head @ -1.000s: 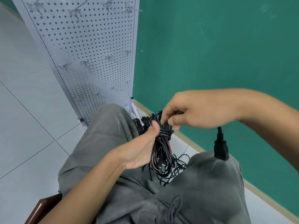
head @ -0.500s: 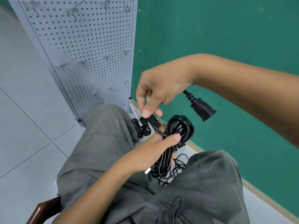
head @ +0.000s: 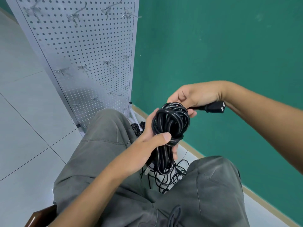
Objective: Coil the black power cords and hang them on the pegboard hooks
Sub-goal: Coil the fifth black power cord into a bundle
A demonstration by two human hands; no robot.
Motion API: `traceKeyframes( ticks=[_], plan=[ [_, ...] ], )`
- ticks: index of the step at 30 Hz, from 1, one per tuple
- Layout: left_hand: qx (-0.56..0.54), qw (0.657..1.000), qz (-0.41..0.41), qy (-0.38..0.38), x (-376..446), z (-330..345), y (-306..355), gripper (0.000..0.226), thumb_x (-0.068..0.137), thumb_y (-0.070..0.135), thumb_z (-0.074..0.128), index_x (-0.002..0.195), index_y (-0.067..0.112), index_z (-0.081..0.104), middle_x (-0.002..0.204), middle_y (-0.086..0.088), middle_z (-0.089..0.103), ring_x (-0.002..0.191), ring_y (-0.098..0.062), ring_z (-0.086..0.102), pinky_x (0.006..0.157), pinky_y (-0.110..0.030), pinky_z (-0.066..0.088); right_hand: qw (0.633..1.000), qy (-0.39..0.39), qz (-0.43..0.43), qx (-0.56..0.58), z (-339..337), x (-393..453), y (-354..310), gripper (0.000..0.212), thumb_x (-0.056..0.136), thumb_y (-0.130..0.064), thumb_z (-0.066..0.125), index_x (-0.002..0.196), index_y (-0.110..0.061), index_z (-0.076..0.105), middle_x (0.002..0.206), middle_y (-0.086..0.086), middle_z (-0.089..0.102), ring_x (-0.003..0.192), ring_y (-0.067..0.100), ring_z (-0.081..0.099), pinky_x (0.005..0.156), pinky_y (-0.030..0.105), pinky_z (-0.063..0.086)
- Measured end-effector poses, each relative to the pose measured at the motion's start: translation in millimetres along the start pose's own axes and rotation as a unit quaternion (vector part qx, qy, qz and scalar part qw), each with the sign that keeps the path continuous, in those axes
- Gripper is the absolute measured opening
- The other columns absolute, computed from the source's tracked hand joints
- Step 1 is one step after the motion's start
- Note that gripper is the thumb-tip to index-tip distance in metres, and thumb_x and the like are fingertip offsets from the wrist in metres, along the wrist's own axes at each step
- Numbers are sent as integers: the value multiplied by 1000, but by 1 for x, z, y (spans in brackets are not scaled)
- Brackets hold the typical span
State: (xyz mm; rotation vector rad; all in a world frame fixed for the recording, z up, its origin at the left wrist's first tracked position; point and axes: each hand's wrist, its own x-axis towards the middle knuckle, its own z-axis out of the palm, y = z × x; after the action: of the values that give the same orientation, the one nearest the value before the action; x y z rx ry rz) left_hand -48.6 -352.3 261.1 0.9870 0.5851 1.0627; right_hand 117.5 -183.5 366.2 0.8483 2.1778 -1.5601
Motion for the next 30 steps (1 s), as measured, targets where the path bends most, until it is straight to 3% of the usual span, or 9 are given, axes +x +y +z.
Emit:
traceKeyframes(
  ticks=[4, 8, 10, 13, 16, 19, 23, 27, 30],
  plan=[
    [-34, 999, 32, 20, 3, -6, 2, 56, 93, 29, 58, 144, 24, 35, 95, -25, 55, 79, -35, 60, 80, -50, 50, 998, 19, -38, 39, 18, 2, 13, 60, 103, 6, 44, 77, -39, 74, 57, -15, 57, 49, 7, 37, 54, 25, 35],
    [-75, 994, 42, 71, 3, -7, 6, 58, 99, 29, 55, 145, 1, 33, 101, -23, 54, 85, -33, 55, 81, -44, 54, 990, 77, -55, 103, 39, 3, 22, 39, 104, -2, 48, 98, -29, 75, 80, -1, 69, 51, 11, 38, 52, 23, 37],
    [-84, 992, 34, 90, 2, -9, 8, 53, 99, 31, 52, 142, 3, 41, 98, -16, 59, 91, -34, 54, 82, -40, 55, 982, 132, -48, 125, 45, 1, 24, 22, 104, -4, 50, 113, -14, 68, 90, 10, 67, 51, 13, 36, 50, 24, 37],
    [-89, 990, 15, 108, 2, -8, 9, 50, 95, 32, 55, 141, 13, 50, 102, -12, 63, 96, -31, 57, 82, -35, 56, 965, 183, -44, 182, 55, -8, 25, 23, 104, -1, 49, 123, -11, 56, 91, 15, 67, 49, 16, 40, 50, 25, 41],
    [-95, 987, -10, 126, 2, -6, 7, 44, 94, 33, 57, 134, 15, 53, 104, -15, 67, 96, -30, 64, 80, -35, 57, 960, 204, -50, 187, 70, -18, 24, 16, 105, 1, 47, 118, -8, 49, 91, 17, 70, 56, 22, 47, 57, 28, 46],
    [-89, 986, -38, 137, 2, -3, 8, 51, 99, 34, 61, 140, 6, 46, 105, -17, 69, 92, -28, 70, 76, -35, 58, 955, 221, -69, 186, 83, -28, 29, 8, 105, -3, 49, 111, -3, 55, 92, 21, 72, 64, 25, 53, 64, 30, 49],
    [-106, 977, -85, 162, 2, 1, 7, 70, 93, 40, 60, 145, -3, 41, 101, -11, 71, 87, -24, 72, 72, -35, 60, 944, 245, -107, 196, 98, -31, 35, 18, 105, -8, 49, 104, 3, 64, 83, 18, 70, 64, 22, 57, 67, 33, 48],
    [-140, 970, -123, 157, 3, -5, 4, 77, 93, 45, 62, 148, -3, 41, 101, -6, 71, 90, -22, 71, 77, -34, 60, 900, 259, -168, 307, 116, -24, 42, 31, 90, -8, 37, 107, 3, 60, 86, 19, 65, 75, 25, 57, 75, 34, 48],
    [-172, 958, -163, 160, 4, -4, 7, 68, 84, 44, 61, 140, 5, 57, 112, -6, 76, 97, -20, 75, 87, -33, 58, 904, 325, -181, 209, 132, -21, 52, 25, 101, -26, 44, 108, -9, 61, 89, 13, 58, 84, 24, 52, 82, 34, 44]
  ],
)
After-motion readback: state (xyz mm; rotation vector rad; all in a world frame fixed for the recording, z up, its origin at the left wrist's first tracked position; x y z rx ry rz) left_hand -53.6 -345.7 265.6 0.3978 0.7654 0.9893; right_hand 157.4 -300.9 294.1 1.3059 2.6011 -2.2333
